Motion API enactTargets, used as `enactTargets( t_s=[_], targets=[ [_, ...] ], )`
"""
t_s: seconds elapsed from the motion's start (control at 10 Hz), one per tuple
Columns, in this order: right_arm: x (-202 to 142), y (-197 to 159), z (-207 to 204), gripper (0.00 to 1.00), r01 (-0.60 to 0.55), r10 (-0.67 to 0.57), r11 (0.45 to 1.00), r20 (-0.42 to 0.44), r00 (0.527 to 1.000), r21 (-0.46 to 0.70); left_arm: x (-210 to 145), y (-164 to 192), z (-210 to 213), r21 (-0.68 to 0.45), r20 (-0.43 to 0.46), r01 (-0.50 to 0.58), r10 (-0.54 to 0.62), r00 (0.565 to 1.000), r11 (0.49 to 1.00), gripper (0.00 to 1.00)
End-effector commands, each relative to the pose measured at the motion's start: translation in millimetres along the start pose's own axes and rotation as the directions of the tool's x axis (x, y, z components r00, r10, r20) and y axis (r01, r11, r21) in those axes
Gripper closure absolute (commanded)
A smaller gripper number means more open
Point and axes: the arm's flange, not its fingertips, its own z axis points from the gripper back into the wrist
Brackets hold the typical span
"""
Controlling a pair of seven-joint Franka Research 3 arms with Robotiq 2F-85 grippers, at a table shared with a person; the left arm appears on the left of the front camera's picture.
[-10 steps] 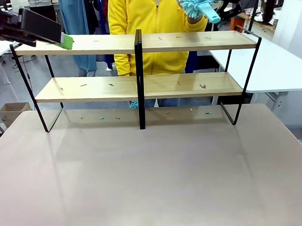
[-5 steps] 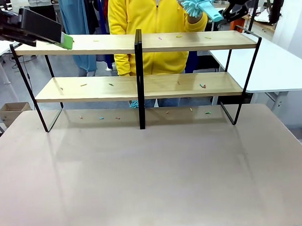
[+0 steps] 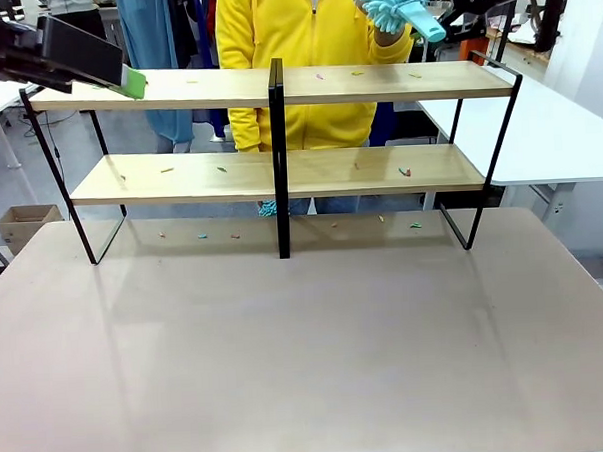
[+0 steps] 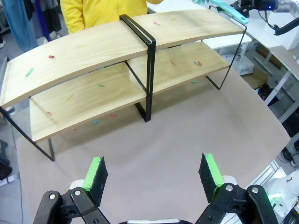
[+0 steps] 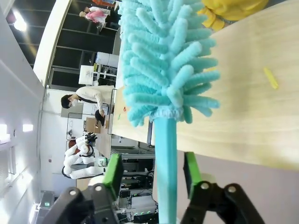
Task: Clean the shelves.
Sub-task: Pick up the Duster when the human hands it over.
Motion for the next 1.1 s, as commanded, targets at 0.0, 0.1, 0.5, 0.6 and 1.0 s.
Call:
enactTargets(
  t_s=[0.0, 0.1, 0.5, 0.6, 1.0],
  targets=[
    [-6, -8, 3, 1.0, -0.011, 0.011, 0.999, 0.003, 1.0, 0.032, -1, 0, 0, 0.0, 0.007, 0.001, -0.001, 1.0, 1.0, 0.0],
    [-5, -9, 4, 0.84, -0.01, 0.01, 1.0, 0.005, 1.0, 0.029, -1, 0, 0, 0.0, 0.007, 0.001, -0.001, 1.0, 1.0, 0.0],
    [-5, -13, 4, 1.0, 0.0, 0.0, 1.0, 0.008, 1.0, 0.023, -1, 0, 0, 0.0, 0.007, 0.001, -0.001, 1.0, 1.0, 0.0],
    [-5, -13, 4, 1.0, 0.002, -0.002, 1.0, 0.006, 1.0, 0.023, -1, 0, 0, 0.0, 0.007, 0.001, -0.001, 1.0, 1.0, 0.0],
    [-20, 4, 31, 1.0, -0.069, 0.07, 0.996, -0.025, 0.997, 0.062, -1, 0, 0, 0.0, 0.007, 0.001, -0.001, 1.0, 1.0, 0.0]
  ],
)
